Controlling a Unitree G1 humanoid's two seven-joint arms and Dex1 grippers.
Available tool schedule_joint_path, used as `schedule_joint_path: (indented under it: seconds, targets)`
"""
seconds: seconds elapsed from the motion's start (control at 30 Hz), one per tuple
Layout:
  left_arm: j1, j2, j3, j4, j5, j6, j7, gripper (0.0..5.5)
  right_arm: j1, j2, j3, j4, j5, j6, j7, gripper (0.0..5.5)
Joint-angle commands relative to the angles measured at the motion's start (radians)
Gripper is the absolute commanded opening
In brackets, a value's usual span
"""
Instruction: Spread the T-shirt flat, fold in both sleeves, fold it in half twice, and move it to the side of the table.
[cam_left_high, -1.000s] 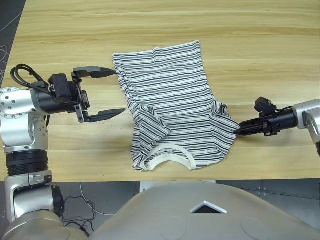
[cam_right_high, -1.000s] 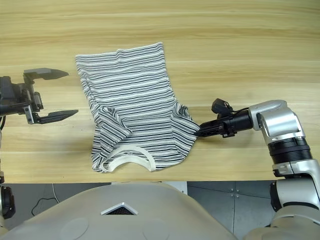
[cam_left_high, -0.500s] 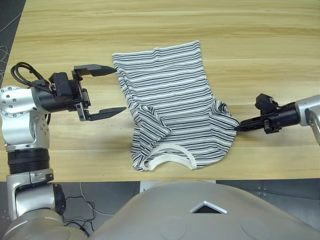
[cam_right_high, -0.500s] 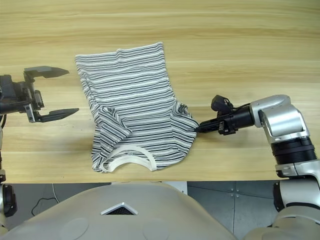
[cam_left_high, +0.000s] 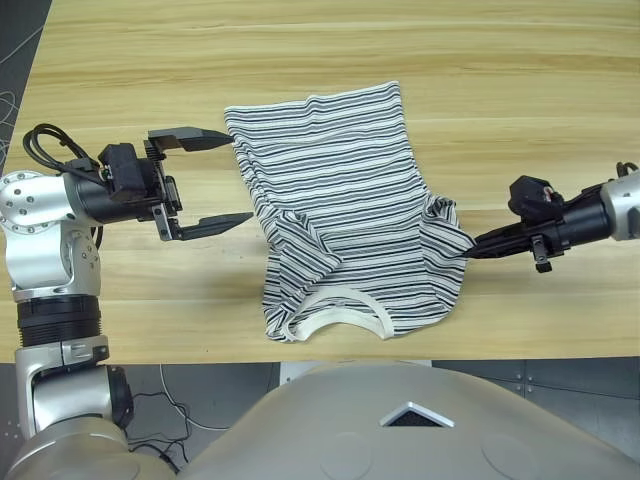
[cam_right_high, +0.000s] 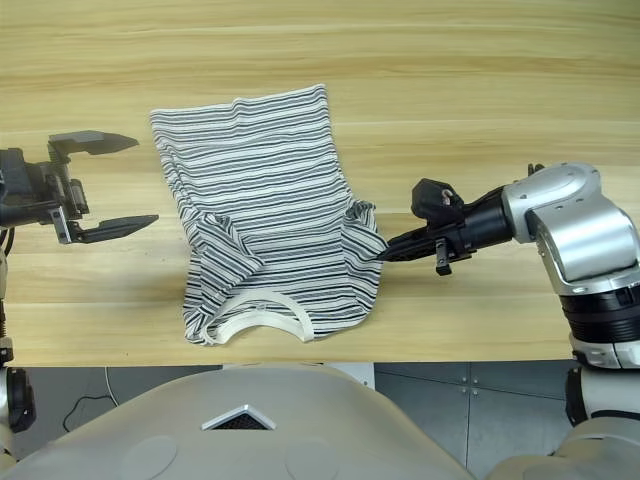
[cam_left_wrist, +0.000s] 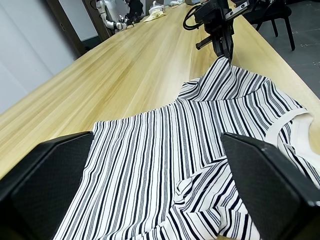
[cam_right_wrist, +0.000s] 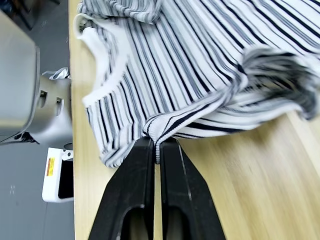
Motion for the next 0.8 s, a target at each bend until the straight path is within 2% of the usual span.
schedule_joint_path:
  seconds: [0.03,0.33,0.37,0.53,0.8]
  targets:
    - [-0.013,-0.003,-0.011,-0.003,0.017,-0.007,0.002,4.74,-0.067,0.034,0.071,-0.04,-0.007,0.016,-0.022,0.14]
    - [-0.032,-0.019,-0.033,0.024,0.031,-0.019,0.001,4.74,-0.186,0.179,0.234,0.038,-0.054,-0.007,-0.068,0.14]
    - [-0.033,-0.02,-0.034,0.027,0.032,-0.021,0.0,4.74,-0.19,0.191,0.239,0.054,-0.06,-0.019,-0.075,0.29]
    - [-0.042,-0.021,-0.038,0.038,0.033,-0.025,-0.006,4.74,-0.185,0.223,0.237,0.095,-0.062,-0.068,-0.087,1.2]
    - [-0.041,-0.015,-0.041,0.039,0.03,-0.029,-0.021,4.74,-0.188,0.231,0.17,0.068,0.046,-0.043,-0.058,1.2]
